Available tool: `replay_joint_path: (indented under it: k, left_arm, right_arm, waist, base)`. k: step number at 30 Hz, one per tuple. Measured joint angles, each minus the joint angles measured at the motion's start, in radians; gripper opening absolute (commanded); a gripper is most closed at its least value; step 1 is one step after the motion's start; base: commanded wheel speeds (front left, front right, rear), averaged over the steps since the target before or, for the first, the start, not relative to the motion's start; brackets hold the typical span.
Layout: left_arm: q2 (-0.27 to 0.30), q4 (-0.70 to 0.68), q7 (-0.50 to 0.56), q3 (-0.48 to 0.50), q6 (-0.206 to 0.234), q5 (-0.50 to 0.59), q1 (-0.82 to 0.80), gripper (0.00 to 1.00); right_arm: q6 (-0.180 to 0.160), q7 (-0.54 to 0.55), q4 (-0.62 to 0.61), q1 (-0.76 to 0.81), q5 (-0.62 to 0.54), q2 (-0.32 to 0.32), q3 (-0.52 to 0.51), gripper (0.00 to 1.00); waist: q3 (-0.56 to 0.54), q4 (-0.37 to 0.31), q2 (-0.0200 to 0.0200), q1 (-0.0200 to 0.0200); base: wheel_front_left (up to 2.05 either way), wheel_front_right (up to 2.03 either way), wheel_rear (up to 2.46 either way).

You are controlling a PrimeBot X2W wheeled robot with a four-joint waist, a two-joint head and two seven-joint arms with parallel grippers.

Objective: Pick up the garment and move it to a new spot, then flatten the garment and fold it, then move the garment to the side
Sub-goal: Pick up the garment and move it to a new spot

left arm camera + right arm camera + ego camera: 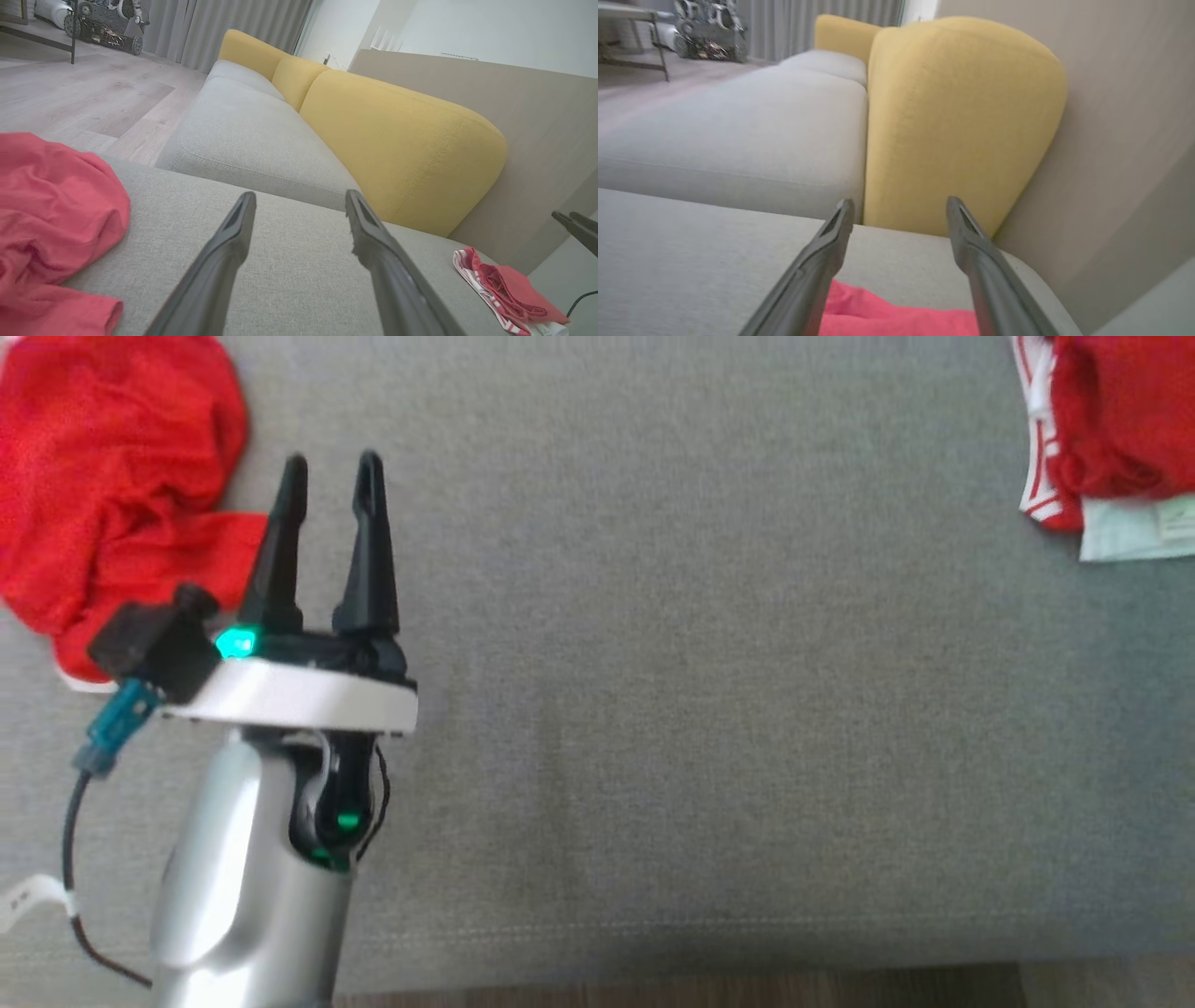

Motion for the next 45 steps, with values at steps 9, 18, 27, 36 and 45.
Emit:
replay_joint_path:
  k: [9,18,27,36,45]
  left_arm:
    - [0.000,0.000,0.000,-0.007,0.013,-0.020,0.103,1.00]
    - [0.001,0.000,0.000,-0.020,0.036,-0.020,0.221,1.00]
    - [0.002,-0.001,0.000,-0.022,0.044,0.016,0.285,1.00]
    - [0.003,-0.023,0.000,-0.035,0.053,0.037,0.318,1.00]
    - [0.003,-0.028,0.000,-0.039,0.053,0.037,0.319,1.00]
  right_arm:
    - [0.000,-0.064,-0.215,0.211,0.106,0.130,0.039,1.00]
    - [0.000,-0.138,-0.343,0.466,0.128,0.242,0.037,1.00]
    - [0.000,-0.160,-0.453,0.682,0.042,0.342,-0.026,1.00]
    - [0.000,-0.163,-0.490,0.771,0.010,0.381,-0.047,1.00]
    - [0.000,-0.163,-0.495,0.771,0.000,0.386,-0.058,1.00]
  waist:
    - [-0.131,0.032,0.0000,0.0000]
    - [-0.207,0.057,0.0000,-0.0001]
    - [-0.266,0.058,0.0000,-0.0001]
    - [-0.290,0.037,0.0000,-0.0001]
    - [-0.285,0.028,0.0000,-0.0001]
  base:
    - [0.00,0.00,0.00]
    - [0.00,0.00,0.00]
    - [0.00,0.00,0.00]
    - [0.00,0.00,0.00]
    - [0.00,0.00,0.00]
